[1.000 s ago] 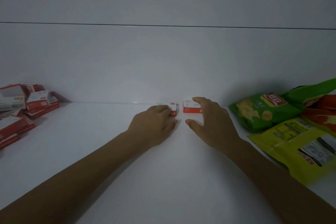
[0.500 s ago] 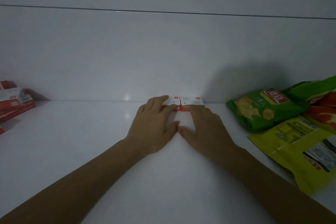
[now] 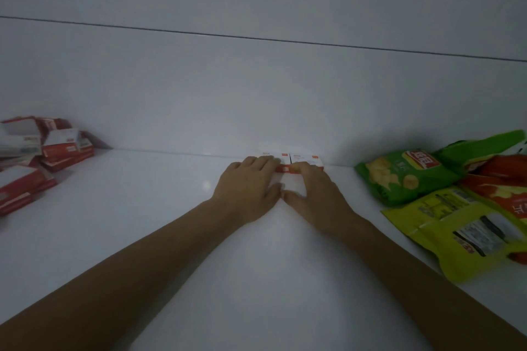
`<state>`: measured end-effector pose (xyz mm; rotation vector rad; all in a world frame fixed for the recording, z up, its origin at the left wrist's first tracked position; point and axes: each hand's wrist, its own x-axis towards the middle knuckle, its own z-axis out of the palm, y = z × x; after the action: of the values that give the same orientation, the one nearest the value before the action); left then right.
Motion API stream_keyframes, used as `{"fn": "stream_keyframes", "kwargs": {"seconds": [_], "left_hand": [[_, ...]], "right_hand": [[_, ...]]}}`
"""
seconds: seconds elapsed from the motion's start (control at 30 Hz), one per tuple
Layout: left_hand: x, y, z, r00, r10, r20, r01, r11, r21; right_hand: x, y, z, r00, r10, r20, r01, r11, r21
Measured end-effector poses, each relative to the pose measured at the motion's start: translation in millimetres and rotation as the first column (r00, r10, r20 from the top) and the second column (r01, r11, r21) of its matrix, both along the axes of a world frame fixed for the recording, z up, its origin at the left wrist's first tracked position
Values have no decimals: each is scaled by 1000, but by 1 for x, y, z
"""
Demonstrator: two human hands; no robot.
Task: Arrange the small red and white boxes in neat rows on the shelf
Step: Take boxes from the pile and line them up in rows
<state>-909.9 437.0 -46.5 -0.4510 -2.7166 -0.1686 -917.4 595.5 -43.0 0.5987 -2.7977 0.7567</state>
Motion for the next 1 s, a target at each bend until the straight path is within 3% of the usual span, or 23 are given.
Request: {"fn": "stream_keyframes", "kwargs": {"seconds": [0.2,0.33,0.63,0.83,1.0], "left_hand": [[52,-66,14,997,58,-47,-62,993,-98],[90,-122,21,985,161,-60,-165,984,-68],[202,-270,30,933,353,-64,-353,936,17],[229,-341,18,900,437,-1,-432,890,149],[219,-359,-5,929,369,17,-359,890,282]], "right_hand": [[26,-45,8,991,137,-4,-136,988,70],[52,-109,15,975,212,60,-214,976,28],[125,-271,22,906,423,29,-424,902,81],[157,-347,15,941,337,8,-337,939,73],[166,-358,-4,969,246,-25,-245,969,13]]}}
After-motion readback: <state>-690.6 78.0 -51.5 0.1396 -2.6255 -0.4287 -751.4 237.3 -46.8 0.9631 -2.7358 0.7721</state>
